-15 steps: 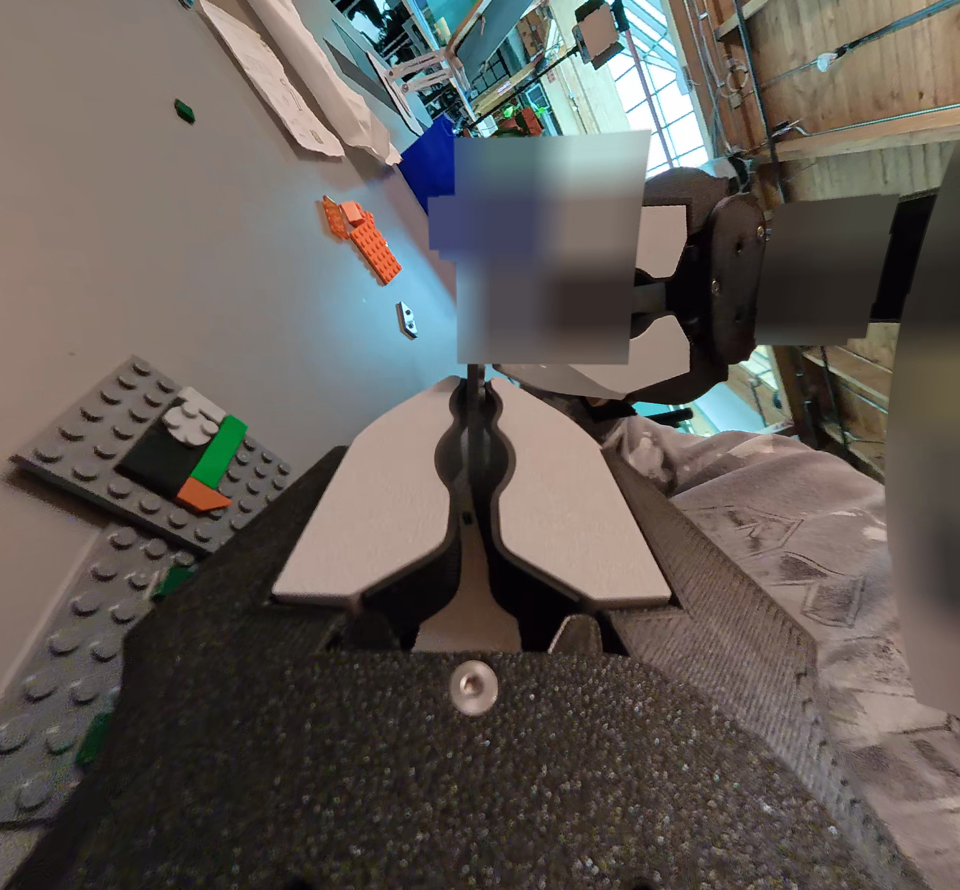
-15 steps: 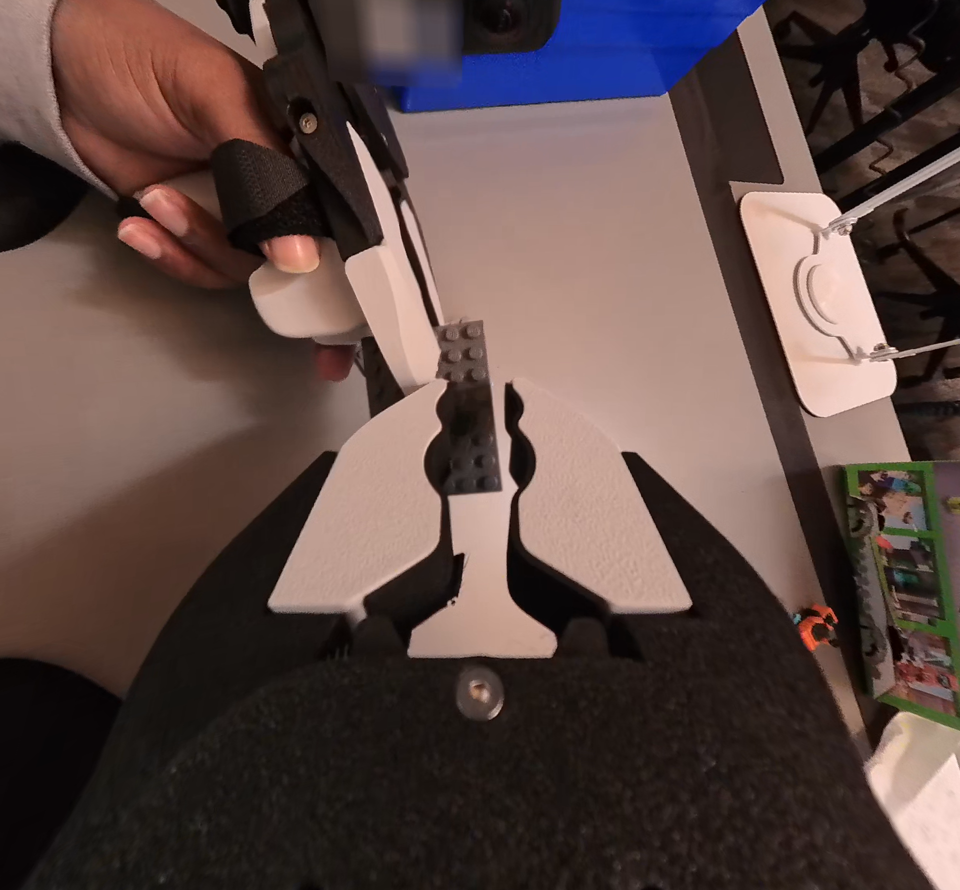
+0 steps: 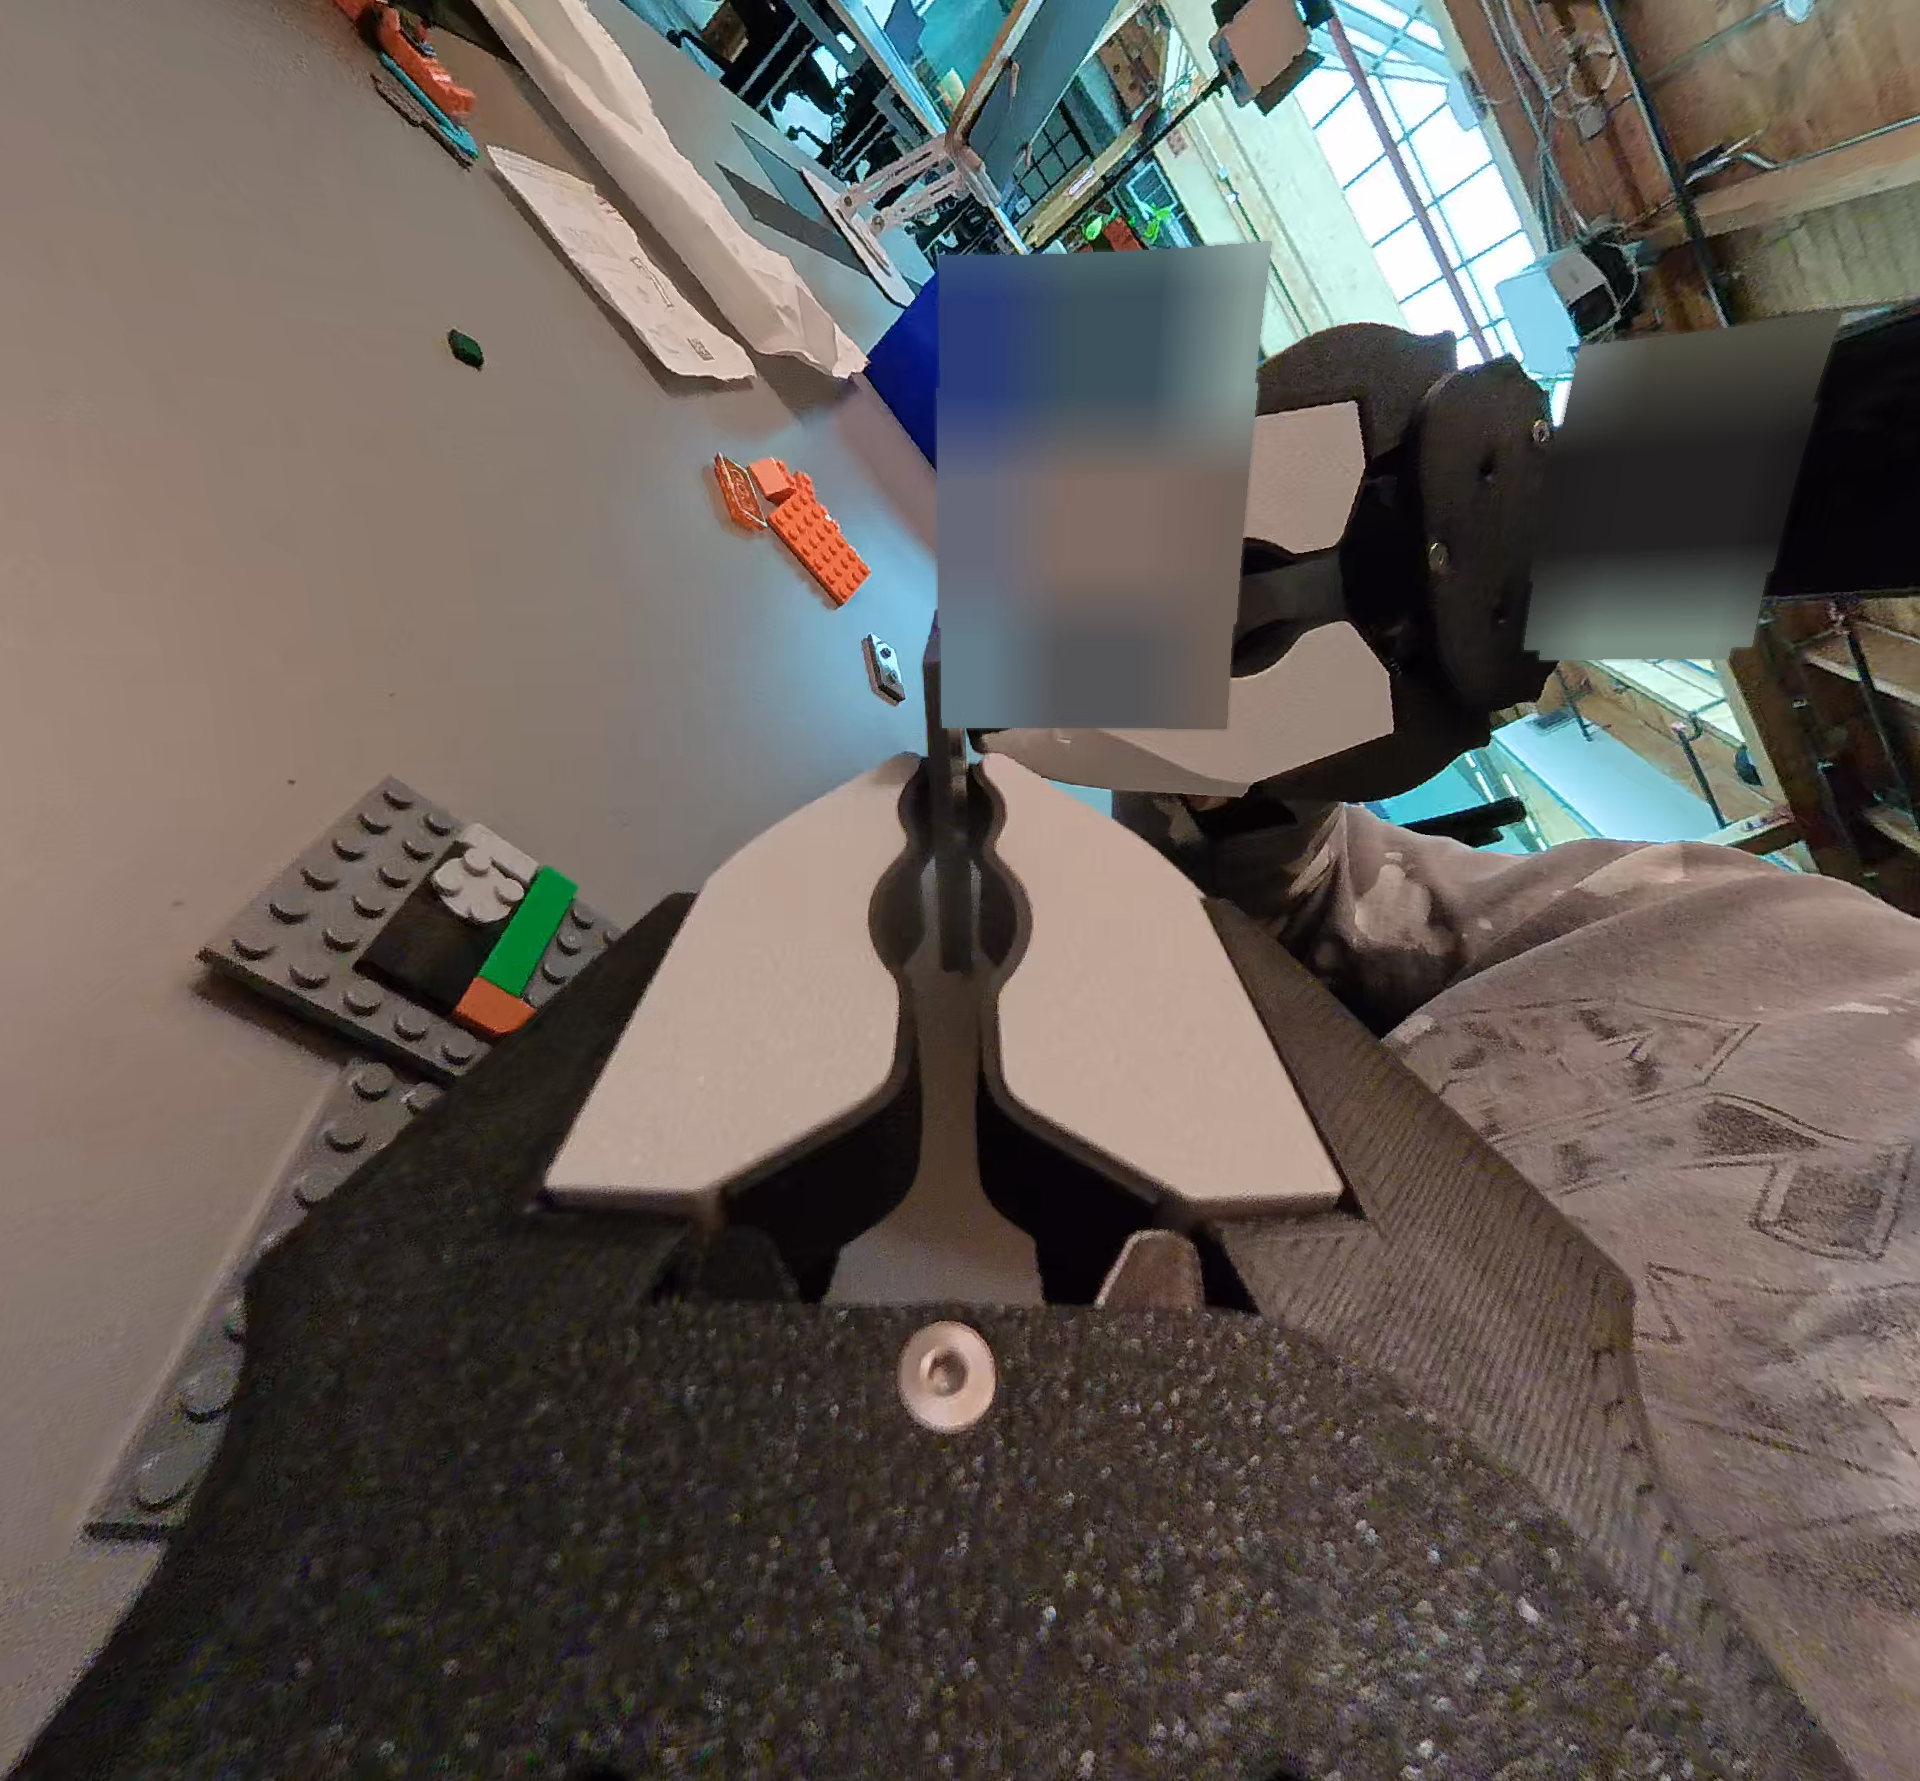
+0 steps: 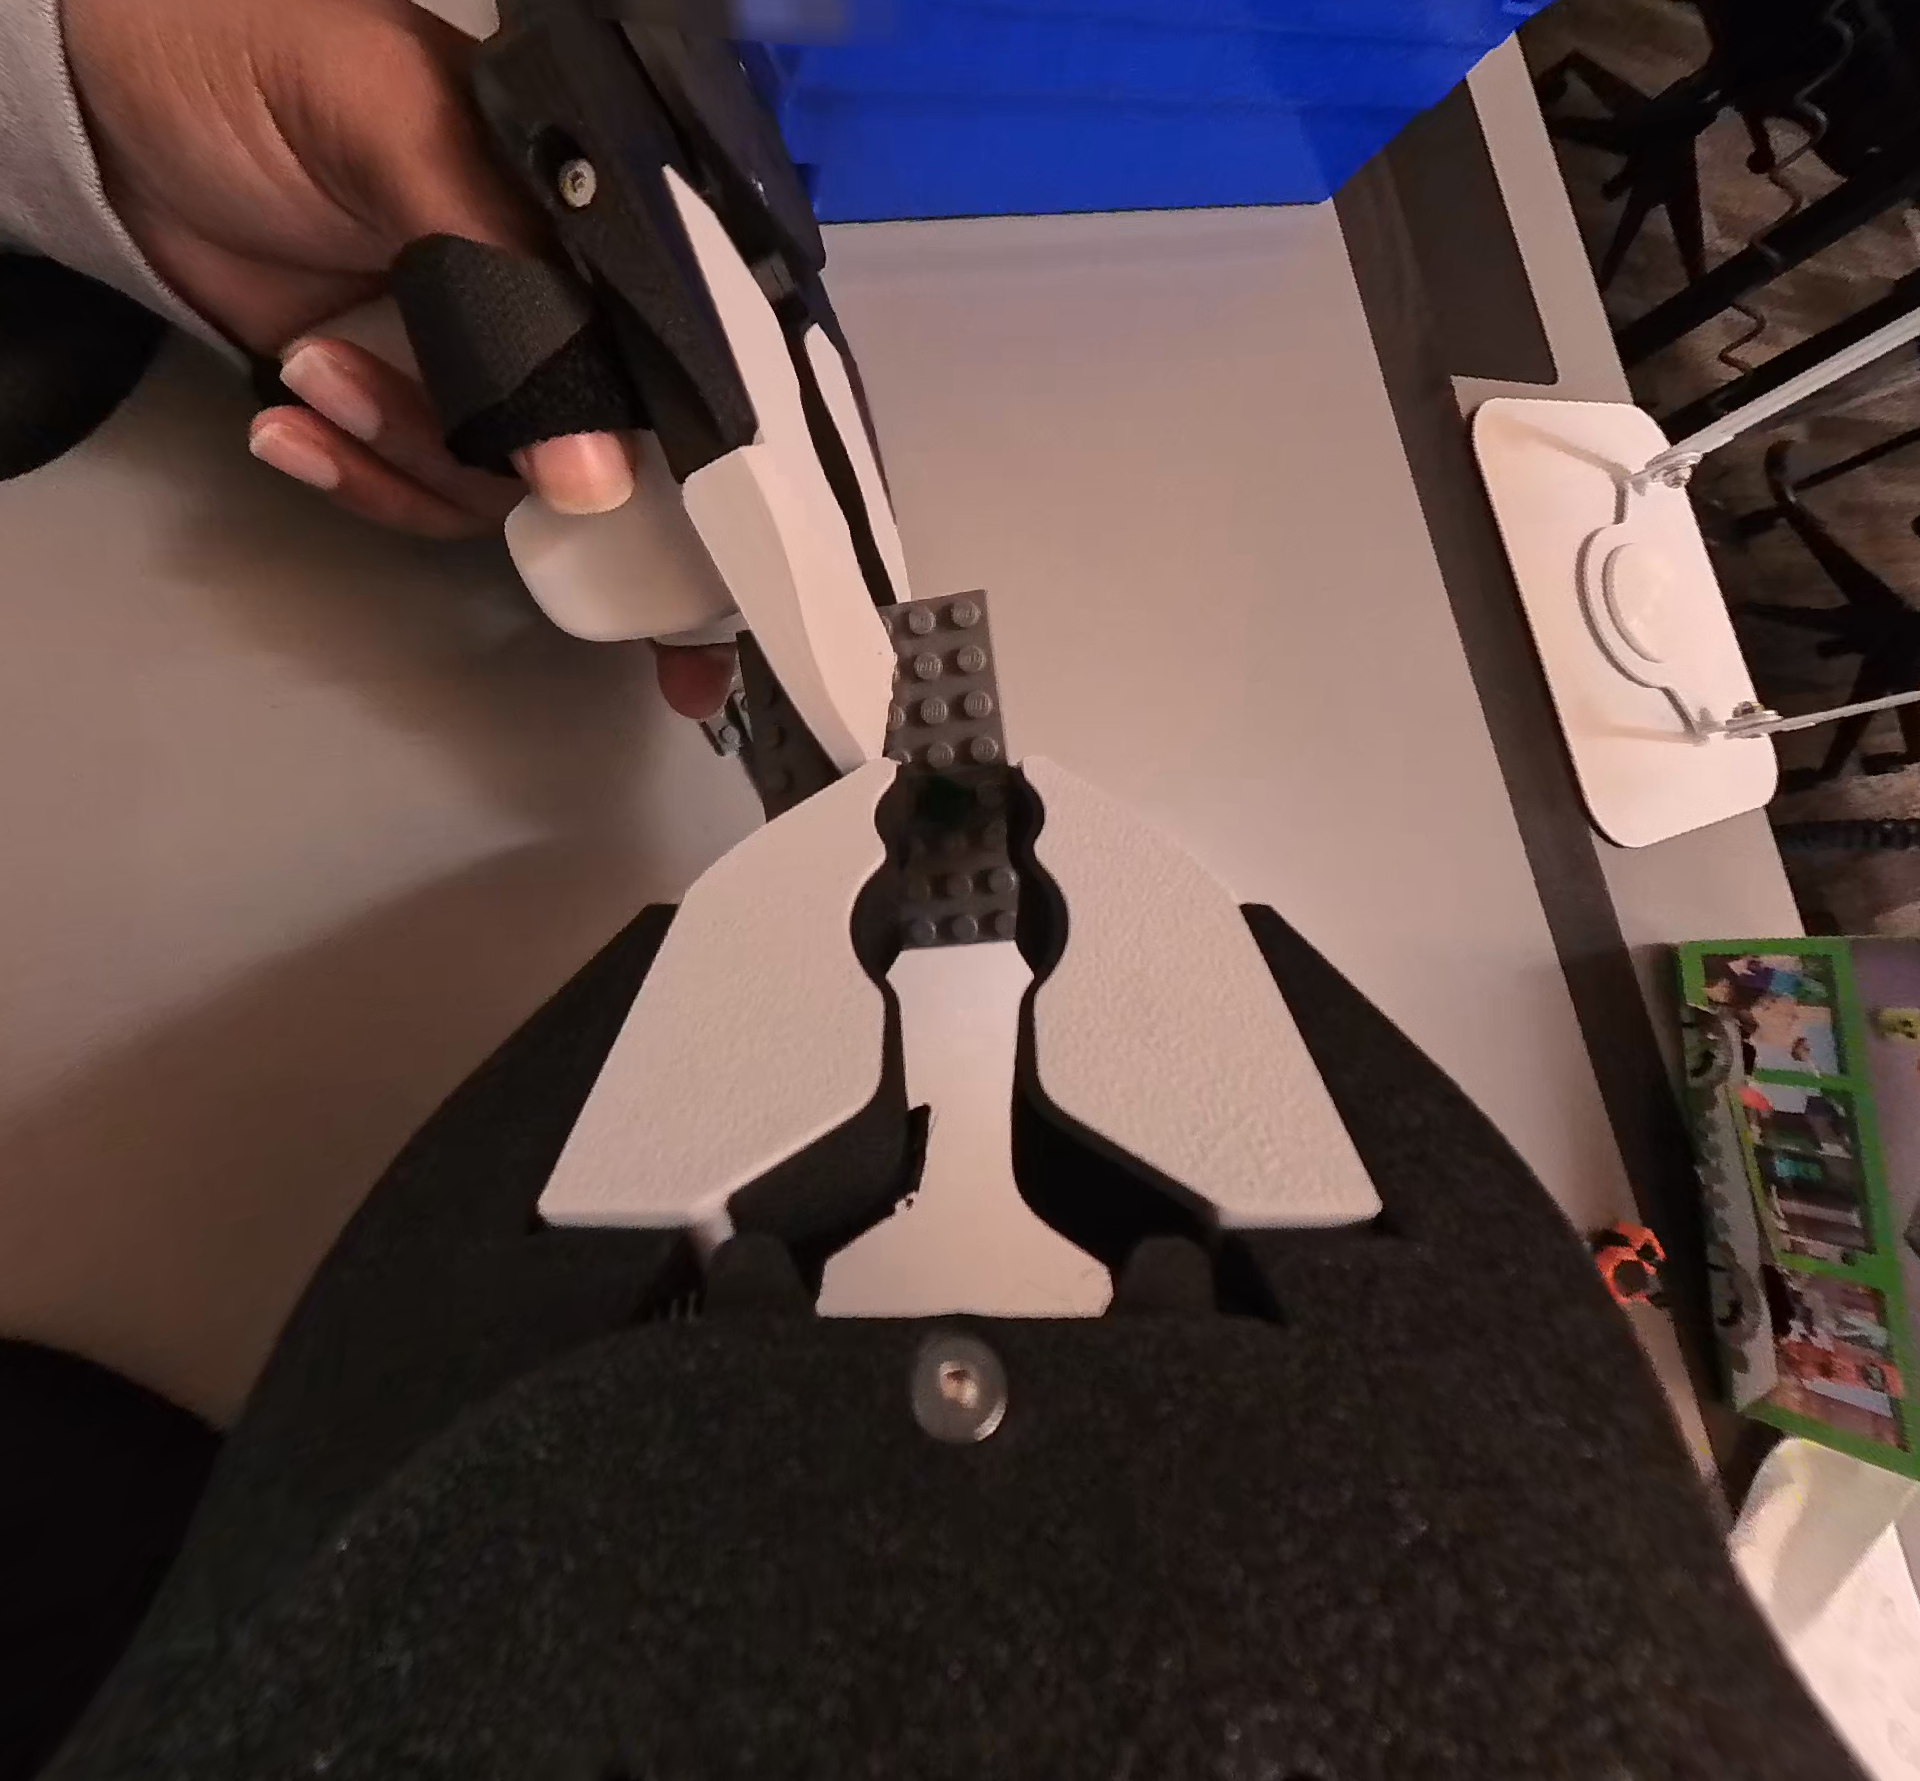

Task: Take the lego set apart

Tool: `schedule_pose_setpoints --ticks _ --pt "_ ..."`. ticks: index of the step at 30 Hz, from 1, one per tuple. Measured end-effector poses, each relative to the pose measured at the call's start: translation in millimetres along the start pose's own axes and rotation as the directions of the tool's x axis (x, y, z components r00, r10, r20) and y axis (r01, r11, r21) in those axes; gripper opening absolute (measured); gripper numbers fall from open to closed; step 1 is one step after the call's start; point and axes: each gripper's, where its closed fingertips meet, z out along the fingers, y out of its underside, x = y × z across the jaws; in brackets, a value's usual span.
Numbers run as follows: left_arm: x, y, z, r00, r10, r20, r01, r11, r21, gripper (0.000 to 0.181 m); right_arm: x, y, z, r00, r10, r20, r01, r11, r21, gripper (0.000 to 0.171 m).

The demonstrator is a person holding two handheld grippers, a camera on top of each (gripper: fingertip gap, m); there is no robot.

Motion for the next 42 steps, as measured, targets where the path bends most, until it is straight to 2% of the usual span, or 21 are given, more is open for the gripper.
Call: schedule_pose_setpoints --ticks 10,16,18,22,24,28,42 --pt "0.2 -2.1 -2.6 1.0 0.014 0.014 -0.014 1.0 0.006 0.005 2.4 -3.2 1.6 1.0 -0.006 -0.011 0.006 0.999 0.037 0.013" --pt "3.2 -8.6 -5.2 1.0 0.017 0.007 -0.017 0.999 0.035 0.005 7.0 -10.2 -2.6 1.0 0.014 -0.019 -0.011 0.994 0.113 0.013" --pt "-6.3 -7.3 -6.4 0.996 0.036 0.077 -0.038 0.999 0.023 0.005 13.2 -12.9 -7.2 0.998 0.031 -0.046 -0.024 0.987 0.159 0.0" --pt "-4.0 -9.4 -8.6 0.998 0.024 0.062 -0.026 0.999 0.035 0.005 14.5 -13.0 -14.2 0.997 0.077 -0.009 -0.073 0.975 0.209 0.0" --pt "-2.5 -9.9 -7.6 0.998 0.021 0.059 -0.023 0.999 0.036 0.005 11.9 -12.4 -13.8 0.998 0.067 0.007 -0.067 0.973 0.22 0.007" --pt "-4.3 -13.5 -8.5 0.997 -0.056 0.045 0.052 0.996 0.074 0.005 6.7 -11.8 -9.5 0.999 0.037 0.025 -0.042 0.972 0.232 0.011" --pt "-6.2 -16.3 -9.1 0.987 -0.155 0.037 0.15 0.983 0.107 0.005 8.9 -9.3 8.9 0.994 0.103 0.028 -0.107 0.958 0.267 0.01"
